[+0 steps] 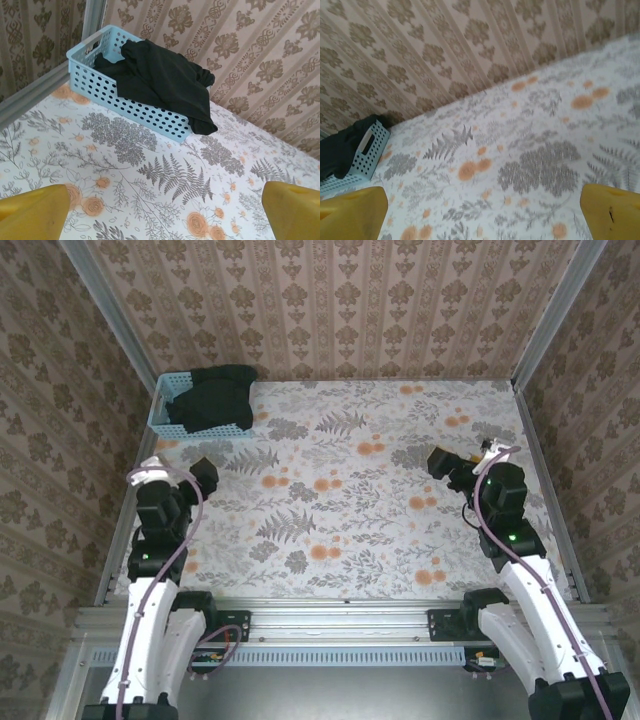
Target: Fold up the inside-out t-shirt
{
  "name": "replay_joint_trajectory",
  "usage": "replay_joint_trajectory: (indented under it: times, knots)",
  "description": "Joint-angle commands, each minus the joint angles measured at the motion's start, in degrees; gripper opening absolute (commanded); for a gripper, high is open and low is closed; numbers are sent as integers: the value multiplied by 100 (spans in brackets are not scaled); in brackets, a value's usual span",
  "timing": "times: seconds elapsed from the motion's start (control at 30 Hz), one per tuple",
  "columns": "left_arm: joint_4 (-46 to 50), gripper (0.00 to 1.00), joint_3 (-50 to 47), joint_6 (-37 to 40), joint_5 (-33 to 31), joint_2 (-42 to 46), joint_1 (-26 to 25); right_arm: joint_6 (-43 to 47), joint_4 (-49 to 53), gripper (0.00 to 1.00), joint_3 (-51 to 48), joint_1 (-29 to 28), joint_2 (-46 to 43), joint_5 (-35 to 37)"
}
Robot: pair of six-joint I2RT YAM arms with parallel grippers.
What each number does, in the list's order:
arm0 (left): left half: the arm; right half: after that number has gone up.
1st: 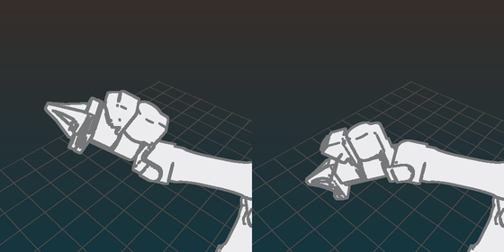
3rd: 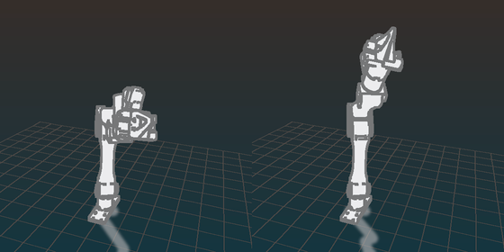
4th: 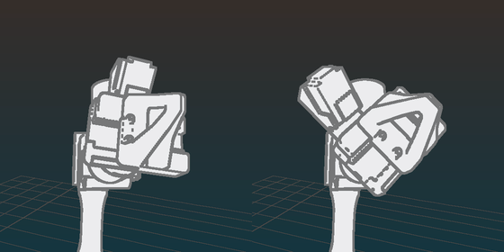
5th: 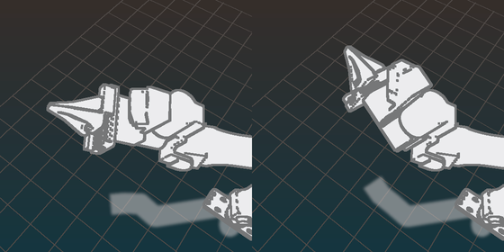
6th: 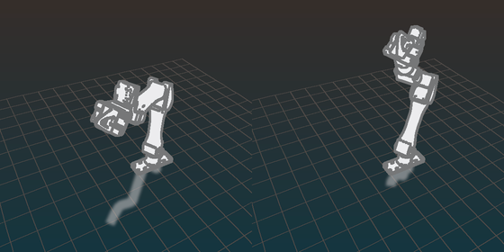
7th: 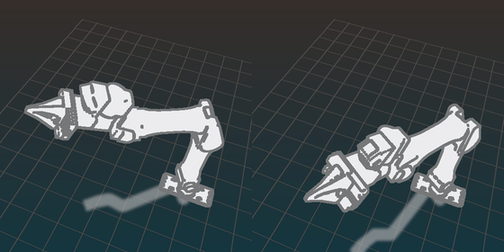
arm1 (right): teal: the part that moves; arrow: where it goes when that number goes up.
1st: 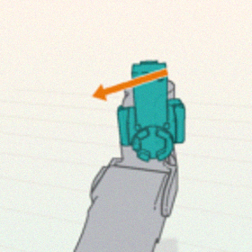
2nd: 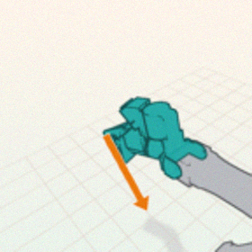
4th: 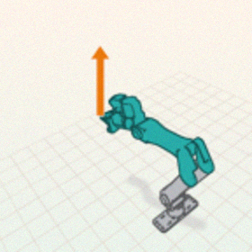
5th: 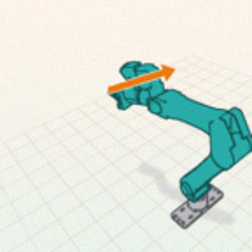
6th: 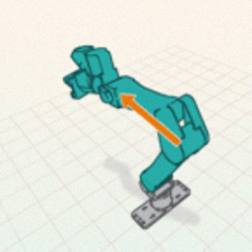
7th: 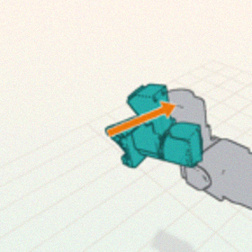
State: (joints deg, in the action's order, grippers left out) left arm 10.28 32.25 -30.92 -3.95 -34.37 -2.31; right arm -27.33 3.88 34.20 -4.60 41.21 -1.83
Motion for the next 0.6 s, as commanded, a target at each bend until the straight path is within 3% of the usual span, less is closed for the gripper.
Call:
replay_joint_trajectory:
  times: [0.0,0.13,0.37,0.57]
  knots:
    - [-74,100,313,-446,597,-644,128,-338,326,100,-2,13,-22,-280]
    - [113,100,1157,-411,505,-1938,130,-251,601,100,102,7,91,-56]
    - [417,100,3094,-110,-71,-4260,187,-318,645,100,175,-75,158,-283]
    - [912,100,4899,-203,-110,-6031,316,-247,805,100,136,-155,153,-94]
